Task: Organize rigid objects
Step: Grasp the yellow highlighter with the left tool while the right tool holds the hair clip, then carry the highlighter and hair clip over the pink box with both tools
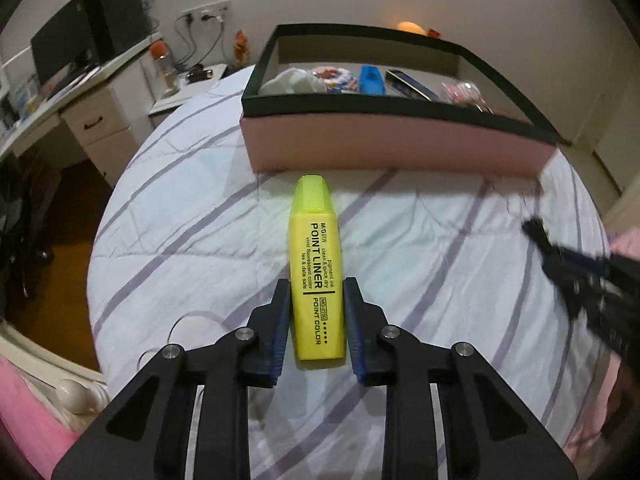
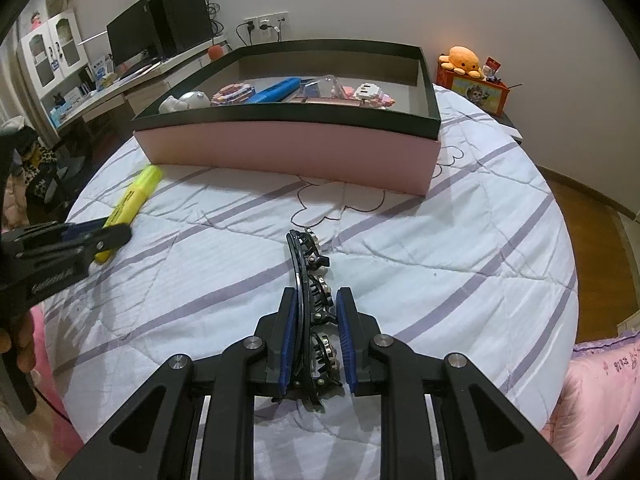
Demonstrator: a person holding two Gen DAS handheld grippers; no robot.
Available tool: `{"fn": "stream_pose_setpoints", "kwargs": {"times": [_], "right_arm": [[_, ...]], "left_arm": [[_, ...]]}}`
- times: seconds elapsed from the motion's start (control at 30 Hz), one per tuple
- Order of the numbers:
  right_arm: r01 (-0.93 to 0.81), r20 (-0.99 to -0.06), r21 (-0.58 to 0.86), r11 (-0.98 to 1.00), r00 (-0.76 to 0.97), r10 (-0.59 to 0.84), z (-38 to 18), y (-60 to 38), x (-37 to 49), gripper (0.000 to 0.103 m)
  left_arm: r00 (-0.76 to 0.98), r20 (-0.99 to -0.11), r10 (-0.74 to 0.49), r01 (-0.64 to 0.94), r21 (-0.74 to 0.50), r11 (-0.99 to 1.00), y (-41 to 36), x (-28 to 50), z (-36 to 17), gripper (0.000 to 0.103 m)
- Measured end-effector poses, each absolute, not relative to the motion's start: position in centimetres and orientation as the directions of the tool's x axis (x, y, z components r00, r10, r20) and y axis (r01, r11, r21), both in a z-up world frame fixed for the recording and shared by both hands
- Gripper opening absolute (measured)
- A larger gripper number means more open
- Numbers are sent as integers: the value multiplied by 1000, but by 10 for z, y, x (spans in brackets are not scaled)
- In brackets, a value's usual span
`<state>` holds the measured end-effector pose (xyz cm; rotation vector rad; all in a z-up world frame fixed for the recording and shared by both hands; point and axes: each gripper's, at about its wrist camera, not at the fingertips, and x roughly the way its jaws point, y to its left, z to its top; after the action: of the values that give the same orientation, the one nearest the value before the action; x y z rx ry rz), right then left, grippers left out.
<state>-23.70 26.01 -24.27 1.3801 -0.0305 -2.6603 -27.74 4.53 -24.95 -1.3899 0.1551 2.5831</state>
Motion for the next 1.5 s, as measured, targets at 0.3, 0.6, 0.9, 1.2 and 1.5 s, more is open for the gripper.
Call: {"fn": "stream_pose_setpoints", "kwargs": {"times": [0.3,0.6,0.9,1.2,1.5], "right_arm": [[126,-812,74,-989,-569,-133,-243,253,-239,20],[122,-788,91,-988,-598,-146,-244,256,-236,20],[138,-747,198,-970,-619,-241,-235,261,-232,20],[164,-679,233,-959,-678,-281,-200,261,-229,20],[196,-605,181,-964,-750,-266,-150,255,-245,20]], "left_arm": [[-530,-838,127,-208,-16,-978,41,-283,-249,42],[-543,-829,137,-273,20,-962,59,-283,-249,26],[-526,-807,270,-329,-100,-939,65,-269,-236,27],[-603,-743,290,-336,-94,-937,76,-259,-195,27],[-687,-660,304,-370,-42,-928,89,-261,-143,27]]}}
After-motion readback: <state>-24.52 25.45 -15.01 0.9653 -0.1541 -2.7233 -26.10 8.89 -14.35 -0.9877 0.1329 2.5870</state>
